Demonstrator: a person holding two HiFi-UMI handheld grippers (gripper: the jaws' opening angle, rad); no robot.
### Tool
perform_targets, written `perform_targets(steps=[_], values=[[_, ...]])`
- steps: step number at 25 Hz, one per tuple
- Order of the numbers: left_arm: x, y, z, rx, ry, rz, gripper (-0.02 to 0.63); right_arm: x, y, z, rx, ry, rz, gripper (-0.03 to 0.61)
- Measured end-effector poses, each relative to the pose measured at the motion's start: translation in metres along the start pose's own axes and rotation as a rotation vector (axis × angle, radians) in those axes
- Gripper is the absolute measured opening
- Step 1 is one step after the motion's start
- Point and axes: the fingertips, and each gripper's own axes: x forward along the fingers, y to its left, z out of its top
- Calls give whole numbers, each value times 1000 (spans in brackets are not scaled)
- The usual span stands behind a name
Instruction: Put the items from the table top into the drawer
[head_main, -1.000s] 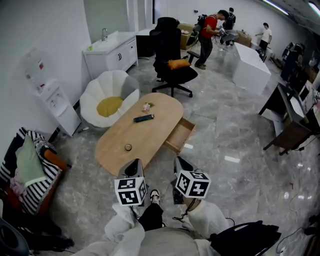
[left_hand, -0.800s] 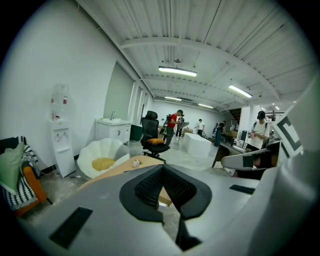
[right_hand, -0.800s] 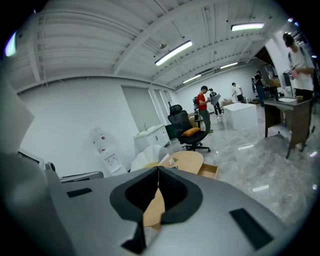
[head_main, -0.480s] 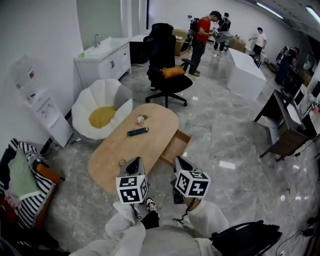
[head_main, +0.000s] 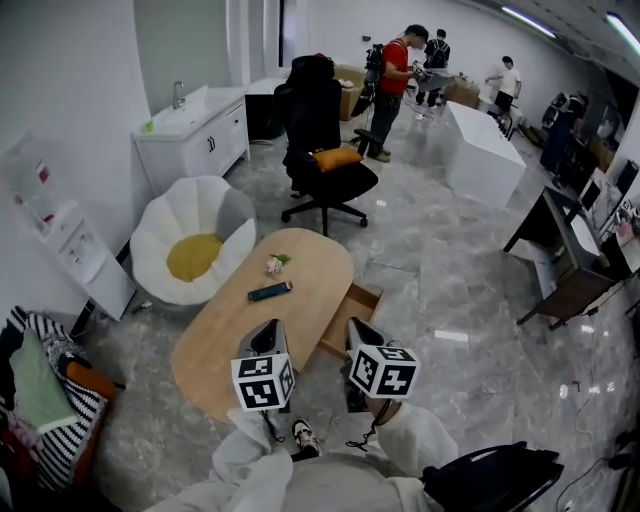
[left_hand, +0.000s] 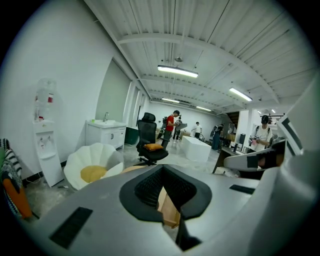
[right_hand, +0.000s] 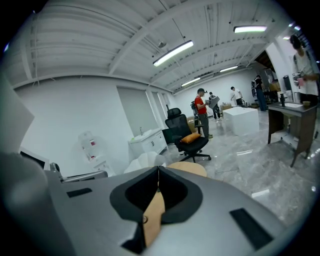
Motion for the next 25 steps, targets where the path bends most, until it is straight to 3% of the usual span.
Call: perform_targets(steps=[9,19,25], values=[[62,42,24,-77,-10,3,-6,69,9,36,-62,23,4,61],[97,73,11,-129,34,55,-6,122,8,22,-95,109,39,61],[113,83,2,-136,64,134,-6,159,-1,25,-101,151,101,61]])
